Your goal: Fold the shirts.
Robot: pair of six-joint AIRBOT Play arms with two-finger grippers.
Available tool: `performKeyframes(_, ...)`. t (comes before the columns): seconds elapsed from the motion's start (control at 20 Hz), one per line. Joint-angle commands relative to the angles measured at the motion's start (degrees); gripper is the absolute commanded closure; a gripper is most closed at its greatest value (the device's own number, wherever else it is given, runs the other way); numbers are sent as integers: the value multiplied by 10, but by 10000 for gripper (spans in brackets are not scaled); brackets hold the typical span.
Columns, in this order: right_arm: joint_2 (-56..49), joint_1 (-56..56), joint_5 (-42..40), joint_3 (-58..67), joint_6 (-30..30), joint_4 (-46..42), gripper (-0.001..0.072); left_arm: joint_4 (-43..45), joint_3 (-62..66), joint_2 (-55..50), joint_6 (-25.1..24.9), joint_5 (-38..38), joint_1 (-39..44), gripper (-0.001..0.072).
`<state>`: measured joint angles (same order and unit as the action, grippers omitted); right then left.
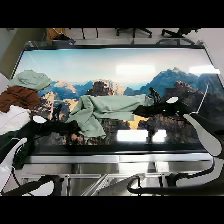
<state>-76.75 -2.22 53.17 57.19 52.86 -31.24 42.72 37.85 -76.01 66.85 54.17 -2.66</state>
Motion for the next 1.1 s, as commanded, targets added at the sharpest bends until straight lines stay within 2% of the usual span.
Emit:
performKeyframes(0.0,-23,-11,-13,-1,-20,40,355,-2,38,-10,-10,19,2,691)
performKeyframes(0.25,-46,-57,-10,2,-24,45,362,-3,41,42,-10,20,1,691)
performKeyframes(0.3,-46,-59,5,8,-27,45,486,-3,41,57,-10,20,1,691)
performKeyframes(0.35,-45,-57,30,17,-32,45,693,-3,41,73,-10,20,1,691)
performKeyframes(0.5,-21,-39,108,61,-32,45,692,-3,62,133,-10,38,-5,691)
performKeyframes(0.65,70,-3,141,136,-32,45,692,-4,161,212,-5,96,-50,691)
performKeyframes(0.8,200,48,136,234,-32,45,692,-5,310,297,13,122,-119,691)
performKeyframes(1.05,372,126,55,366,-50,38,692,1,576,387,10,96,-224,691)
